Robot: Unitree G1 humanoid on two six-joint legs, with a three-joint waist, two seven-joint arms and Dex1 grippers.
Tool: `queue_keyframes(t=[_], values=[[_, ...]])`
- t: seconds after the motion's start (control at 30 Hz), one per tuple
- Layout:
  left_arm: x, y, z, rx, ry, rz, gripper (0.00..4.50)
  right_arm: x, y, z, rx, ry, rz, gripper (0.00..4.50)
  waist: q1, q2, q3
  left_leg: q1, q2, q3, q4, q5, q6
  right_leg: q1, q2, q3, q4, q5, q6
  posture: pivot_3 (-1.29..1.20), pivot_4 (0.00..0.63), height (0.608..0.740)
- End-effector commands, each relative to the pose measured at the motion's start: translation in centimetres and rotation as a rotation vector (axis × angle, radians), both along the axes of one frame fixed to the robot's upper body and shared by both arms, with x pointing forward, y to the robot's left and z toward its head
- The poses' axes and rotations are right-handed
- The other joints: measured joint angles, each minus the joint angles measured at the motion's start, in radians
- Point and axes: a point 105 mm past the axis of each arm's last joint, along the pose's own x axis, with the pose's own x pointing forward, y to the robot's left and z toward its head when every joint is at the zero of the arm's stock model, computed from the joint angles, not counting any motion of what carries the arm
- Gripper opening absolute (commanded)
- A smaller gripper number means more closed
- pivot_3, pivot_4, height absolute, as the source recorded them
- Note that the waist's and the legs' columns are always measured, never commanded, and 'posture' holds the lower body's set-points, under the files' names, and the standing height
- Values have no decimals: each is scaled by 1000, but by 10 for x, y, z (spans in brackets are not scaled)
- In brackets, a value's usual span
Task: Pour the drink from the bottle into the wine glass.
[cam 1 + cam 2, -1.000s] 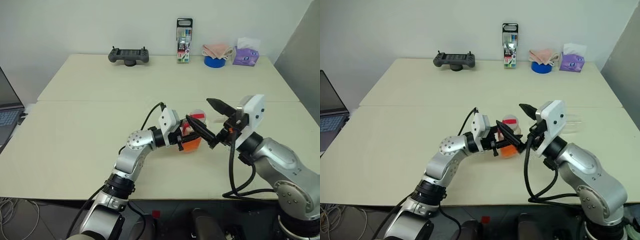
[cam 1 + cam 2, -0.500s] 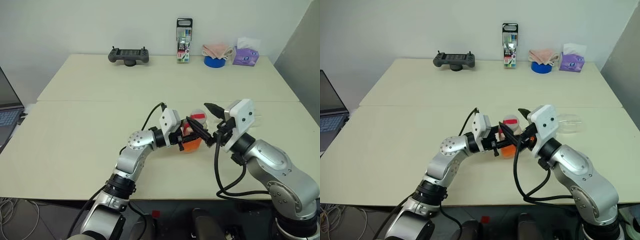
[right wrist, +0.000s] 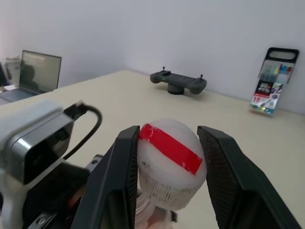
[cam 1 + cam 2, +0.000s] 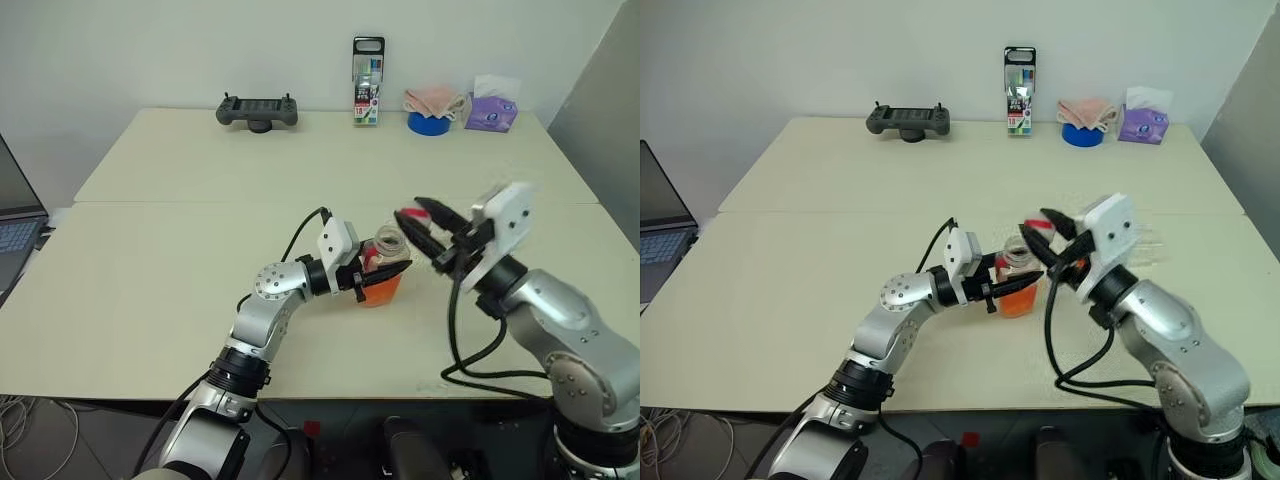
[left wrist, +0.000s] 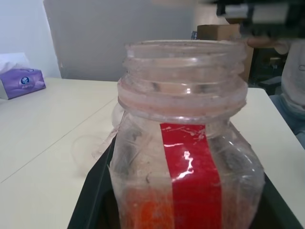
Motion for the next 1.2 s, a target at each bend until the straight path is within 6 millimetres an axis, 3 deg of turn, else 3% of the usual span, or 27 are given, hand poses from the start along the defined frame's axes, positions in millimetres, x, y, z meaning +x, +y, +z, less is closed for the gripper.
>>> queue_keyframes(t=[0.03,0.1,0.17,0.23,0.4,0.57,0.6,0.8,0.87,0.97,1.07,1.1,1.17,1.2], values=[[4,4,20,-45,-76,27,1680,16,-58,-5,38,17,-276,1603,1,0,0,0,0,0,0,0,0,0,0,0,0,0,0,0,150,740],[7,5,27,-68,-78,41,1680,24,-96,-44,-26,119,-449,1600,10,-1,-1,0,0,0,0,0,0,1,0,-1,-1,0,0,0,150,740],[9,5,31,-76,-82,45,1680,26,-118,-83,-80,204,-533,1600,15,-1,-1,0,-1,0,-1,0,0,1,0,0,-1,0,0,0,150,740],[9,5,33,-80,-84,48,1680,29,-135,-109,-98,242,-609,1600,15,0,-1,0,0,2,-1,0,0,0,0,1,-1,0,-1,0,150,740],[13,10,36,-87,-84,79,1680,39,-158,-133,-133,270,-717,1598,-6,0,-1,2,0,5,0,0,0,0,0,4,1,0,0,0,150,740],[25,23,39,-91,-87,155,1679,37,-156,-141,-104,313,-688,1598,-6,0,-1,2,1,3,0,0,0,0,2,2,2,1,-1,0,150,740],[30,26,40,-89,-101,189,1679,36,-154,-143,-102,324,-680,2340,-5,0,-1,2,1,2,-1,0,0,0,2,2,2,1,-1,0,150,740],[47,36,43,-110,-106,279,1679,33,-154,-137,-63,318,-687,4410,-3,0,-1,1,0,3,0,0,0,0,0,3,0,1,-1,0,150,740],[52,39,45,-110,-107,299,1679,32,-153,-130,-91,289,-681,4500,-3,0,-1,1,0,3,0,0,0,0,0,3,0,1,-1,0,150,740],[66,54,51,-138,-102,382,1679,34,-135,-99,-120,194,-615,4500,-4,0,-1,1,0,3,0,0,0,0,0,2,1,1,-1,0,150,740],[85,88,57,-148,-107,538,1679,33,-67,-64,-122,130,-269,4500,-14,1,-1,2,0,3,0,0,0,0,1,3,1,1,0,0,150,740],[91,100,59,-158,-104,595,1679,28,-42,-57,-98,141,-131,4500,-19,1,-1,2,1,3,0,0,0,0,1,3,2,1,0,0,150,740],[98,116,61,-164,-106,669,1679,17,-14,-52,-86,165,43,4500,-21,1,-1,2,3,1,0,0,0,0,4,1,2,1,-1,0,150,740],[105,137,60,-152,-120,765,1678,9,11,-50,-119,159,184,4500,-18,1,-1,2,3,-1,0,0,0,0,4,-1,2,1,-1,0,150,740]])
